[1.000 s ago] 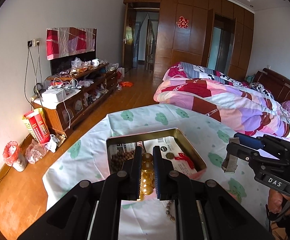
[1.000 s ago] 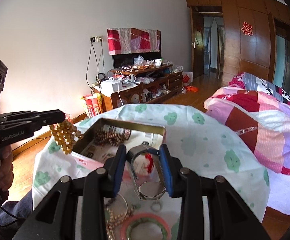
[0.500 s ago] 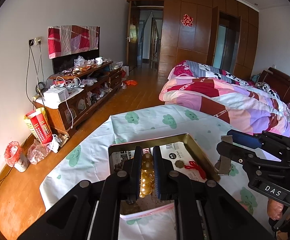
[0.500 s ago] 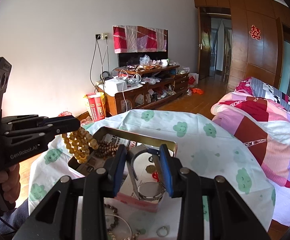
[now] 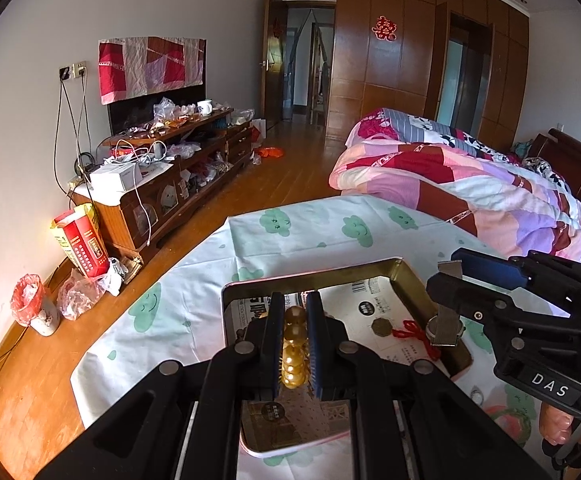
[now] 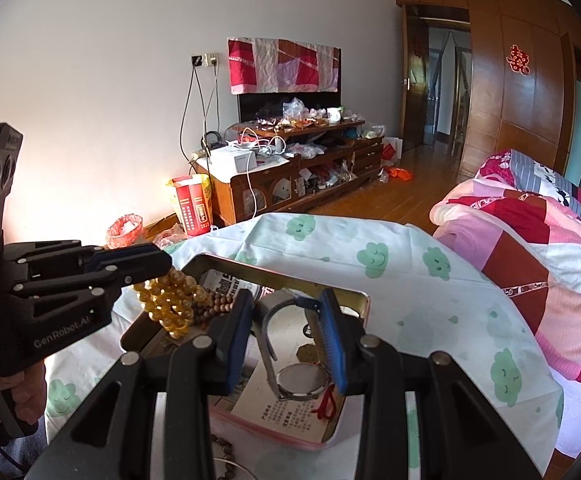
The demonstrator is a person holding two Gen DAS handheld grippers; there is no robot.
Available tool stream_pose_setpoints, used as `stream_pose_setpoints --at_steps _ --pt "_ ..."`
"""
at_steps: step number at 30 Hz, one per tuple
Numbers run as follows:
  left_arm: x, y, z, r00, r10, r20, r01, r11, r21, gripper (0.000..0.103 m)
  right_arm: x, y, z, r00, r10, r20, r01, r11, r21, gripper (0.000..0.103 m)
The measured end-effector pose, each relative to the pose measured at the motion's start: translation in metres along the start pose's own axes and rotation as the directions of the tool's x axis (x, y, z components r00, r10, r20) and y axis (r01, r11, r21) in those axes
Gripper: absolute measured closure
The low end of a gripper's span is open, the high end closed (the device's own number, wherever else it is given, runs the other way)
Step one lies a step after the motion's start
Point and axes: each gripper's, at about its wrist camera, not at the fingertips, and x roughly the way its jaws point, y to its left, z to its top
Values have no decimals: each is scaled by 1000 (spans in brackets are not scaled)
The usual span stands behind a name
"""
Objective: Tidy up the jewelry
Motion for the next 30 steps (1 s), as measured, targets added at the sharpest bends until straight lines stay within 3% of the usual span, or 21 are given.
stream_pose_setpoints --at_steps 30 --pt "43 4 -11 995 49 -86 -47 999 21 93 47 -6 -9 995 -28 -95 30 999 23 66"
